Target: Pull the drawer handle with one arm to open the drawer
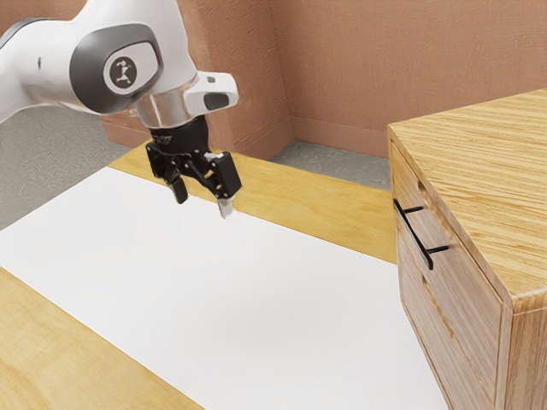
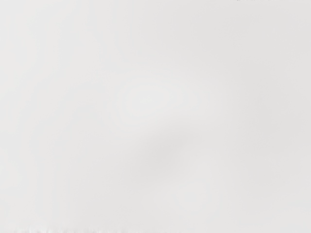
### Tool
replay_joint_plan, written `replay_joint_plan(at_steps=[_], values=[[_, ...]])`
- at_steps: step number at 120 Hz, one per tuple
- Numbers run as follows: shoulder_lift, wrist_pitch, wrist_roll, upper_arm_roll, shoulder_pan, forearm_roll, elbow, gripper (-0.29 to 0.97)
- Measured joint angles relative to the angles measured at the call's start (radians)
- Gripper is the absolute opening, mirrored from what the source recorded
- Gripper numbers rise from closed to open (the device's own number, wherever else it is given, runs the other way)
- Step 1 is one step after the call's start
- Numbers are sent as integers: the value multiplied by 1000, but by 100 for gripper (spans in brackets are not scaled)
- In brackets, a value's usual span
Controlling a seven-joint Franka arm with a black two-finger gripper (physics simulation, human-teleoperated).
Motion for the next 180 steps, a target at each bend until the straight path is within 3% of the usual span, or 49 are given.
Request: replay_joint_plan(at_steps=[21, 34, 53, 104, 124, 149, 180], values=[[-6, -16, 0, 6, 140, -3, 17, 68], [-137, -52, -46, -22, 191, -8, 111, 68], [-149, -81, -308, -125, 39, -25, 112, 68], [-43, 11, -883, -149, -26, -83, 111, 68], [-86, 168, -1032, -149, -68, -97, -22, 68], [-186, 449, -1169, -139, -230, -98, -252, 68], [-210, 670, -1284, -131, -299, -91, -329, 68]])
